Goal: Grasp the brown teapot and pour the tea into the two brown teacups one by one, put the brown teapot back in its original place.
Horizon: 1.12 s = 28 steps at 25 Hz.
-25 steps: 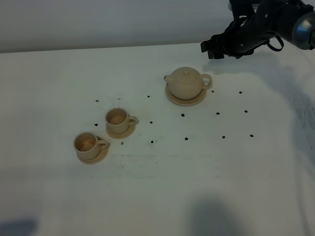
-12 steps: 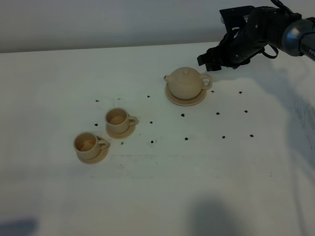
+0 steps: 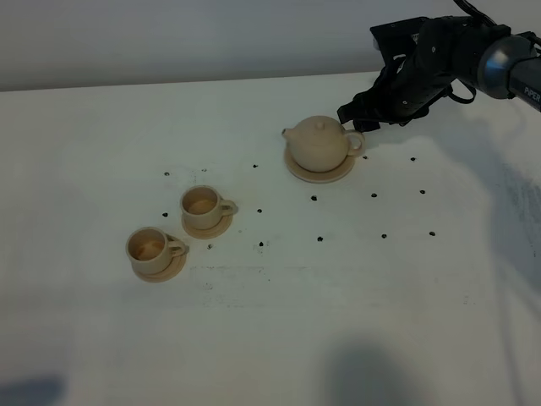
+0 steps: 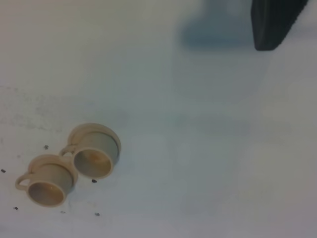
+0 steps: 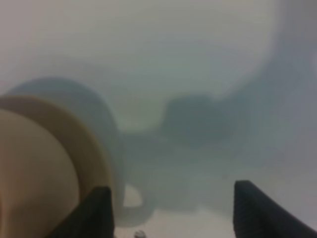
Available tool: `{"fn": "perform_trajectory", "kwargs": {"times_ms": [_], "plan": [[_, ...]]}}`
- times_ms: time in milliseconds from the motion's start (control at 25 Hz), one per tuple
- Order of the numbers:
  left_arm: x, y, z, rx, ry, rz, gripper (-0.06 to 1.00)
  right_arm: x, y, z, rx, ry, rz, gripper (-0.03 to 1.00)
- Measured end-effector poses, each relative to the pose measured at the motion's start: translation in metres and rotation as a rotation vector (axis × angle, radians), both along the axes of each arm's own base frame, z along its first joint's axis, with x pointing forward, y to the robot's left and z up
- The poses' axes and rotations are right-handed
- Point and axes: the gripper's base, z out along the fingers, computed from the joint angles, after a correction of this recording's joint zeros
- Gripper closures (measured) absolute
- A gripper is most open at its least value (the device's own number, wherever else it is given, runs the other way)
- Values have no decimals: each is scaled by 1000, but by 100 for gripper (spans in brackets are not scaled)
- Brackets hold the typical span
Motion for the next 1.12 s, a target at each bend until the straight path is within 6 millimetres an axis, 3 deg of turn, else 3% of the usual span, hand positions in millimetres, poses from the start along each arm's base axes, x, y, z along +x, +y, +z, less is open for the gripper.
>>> {"fn": "perform_trajectory", "kwargs": {"times_ms": [280,1120], "plan": [[0,0,0,0,0,0,51,-8,8,-2,-22,57,31,45],[0,0,0,1,1,-1,51,-12,4,0,-131,82,71,45]]}}
